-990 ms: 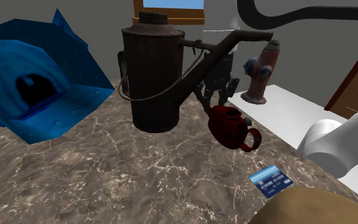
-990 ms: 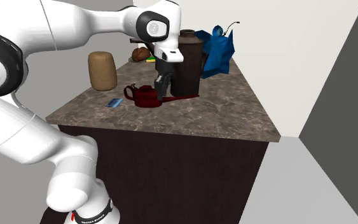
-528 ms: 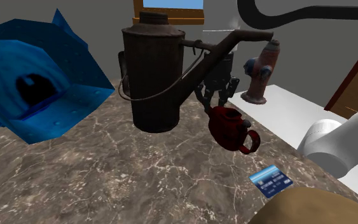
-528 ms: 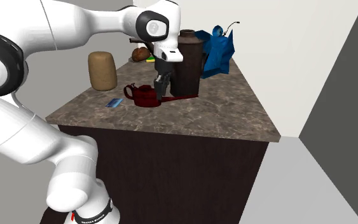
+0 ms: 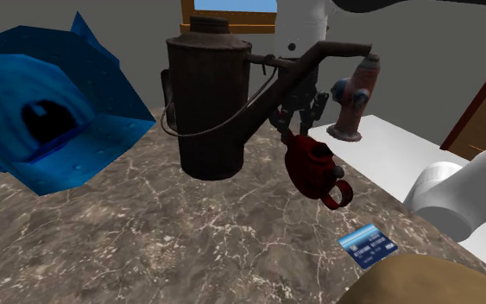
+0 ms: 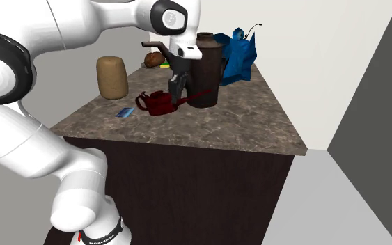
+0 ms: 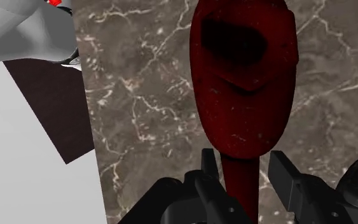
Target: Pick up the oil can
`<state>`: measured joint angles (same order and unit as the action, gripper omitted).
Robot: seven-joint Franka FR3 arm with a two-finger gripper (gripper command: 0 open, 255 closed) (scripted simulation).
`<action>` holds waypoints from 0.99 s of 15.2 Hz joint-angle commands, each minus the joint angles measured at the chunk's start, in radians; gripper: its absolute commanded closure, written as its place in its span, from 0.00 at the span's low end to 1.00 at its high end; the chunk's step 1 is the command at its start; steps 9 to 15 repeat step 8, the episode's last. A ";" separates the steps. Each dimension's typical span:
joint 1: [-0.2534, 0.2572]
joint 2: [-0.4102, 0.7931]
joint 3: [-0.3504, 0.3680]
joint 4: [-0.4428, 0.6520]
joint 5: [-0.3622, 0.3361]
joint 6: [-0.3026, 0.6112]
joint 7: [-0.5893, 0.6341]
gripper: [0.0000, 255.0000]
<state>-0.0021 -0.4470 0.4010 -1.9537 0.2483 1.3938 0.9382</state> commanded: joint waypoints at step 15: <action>-0.005 0.034 -0.003 0.129 -0.009 -0.093 0.020 1.00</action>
